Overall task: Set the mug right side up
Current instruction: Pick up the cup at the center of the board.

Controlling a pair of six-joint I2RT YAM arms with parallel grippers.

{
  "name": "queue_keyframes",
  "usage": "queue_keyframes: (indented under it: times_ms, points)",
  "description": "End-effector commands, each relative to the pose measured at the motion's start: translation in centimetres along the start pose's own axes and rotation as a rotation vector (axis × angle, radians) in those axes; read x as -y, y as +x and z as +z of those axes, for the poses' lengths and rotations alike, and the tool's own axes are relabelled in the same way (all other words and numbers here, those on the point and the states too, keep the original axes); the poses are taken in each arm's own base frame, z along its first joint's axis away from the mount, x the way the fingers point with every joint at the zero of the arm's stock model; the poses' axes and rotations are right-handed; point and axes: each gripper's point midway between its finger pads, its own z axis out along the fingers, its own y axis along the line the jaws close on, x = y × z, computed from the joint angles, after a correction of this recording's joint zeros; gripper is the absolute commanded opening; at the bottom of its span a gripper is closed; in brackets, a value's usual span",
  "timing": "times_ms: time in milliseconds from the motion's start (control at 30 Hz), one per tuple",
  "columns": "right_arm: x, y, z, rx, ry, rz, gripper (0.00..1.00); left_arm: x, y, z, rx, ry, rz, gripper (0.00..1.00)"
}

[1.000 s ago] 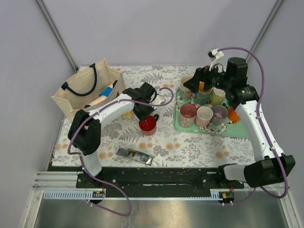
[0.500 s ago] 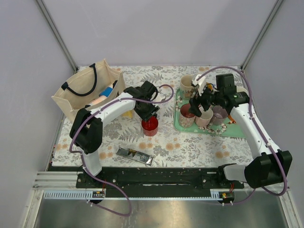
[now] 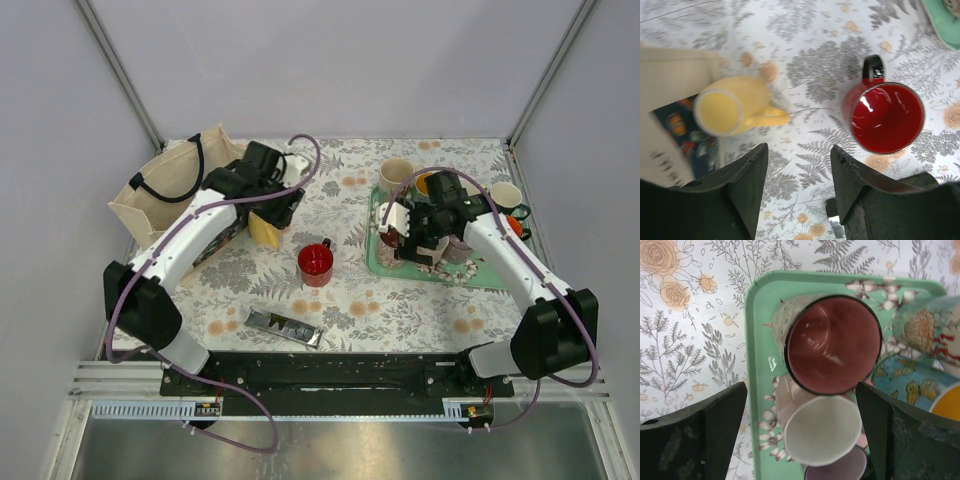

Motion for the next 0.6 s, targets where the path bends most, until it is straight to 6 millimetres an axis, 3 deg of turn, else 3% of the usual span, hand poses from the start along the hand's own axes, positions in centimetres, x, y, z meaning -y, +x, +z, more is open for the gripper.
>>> queue_keyframes:
  times_ms: [0,200,433,567]
  points:
    - [1.7,-0.2,2.0,-0.063,0.045,-0.172,0.99,-2.1,-1.6,-3.5,0.117,-0.033,-0.057,0.57]
    - [4.8,0.3,4.6,-0.136,0.115,-0.215,1.0,-3.5,-1.9,-5.1,0.153,-0.074,-0.065,0.57]
    - [9.8,0.4,5.7,-0.213,0.218,-0.281,0.98,-3.3,-1.5,-5.2,0.152,-0.066,-0.065,0.57]
    - [11.0,-0.4,6.2,-0.194,0.229,-0.274,0.98,-3.2,-1.5,-5.2,0.153,-0.062,-0.066,0.57]
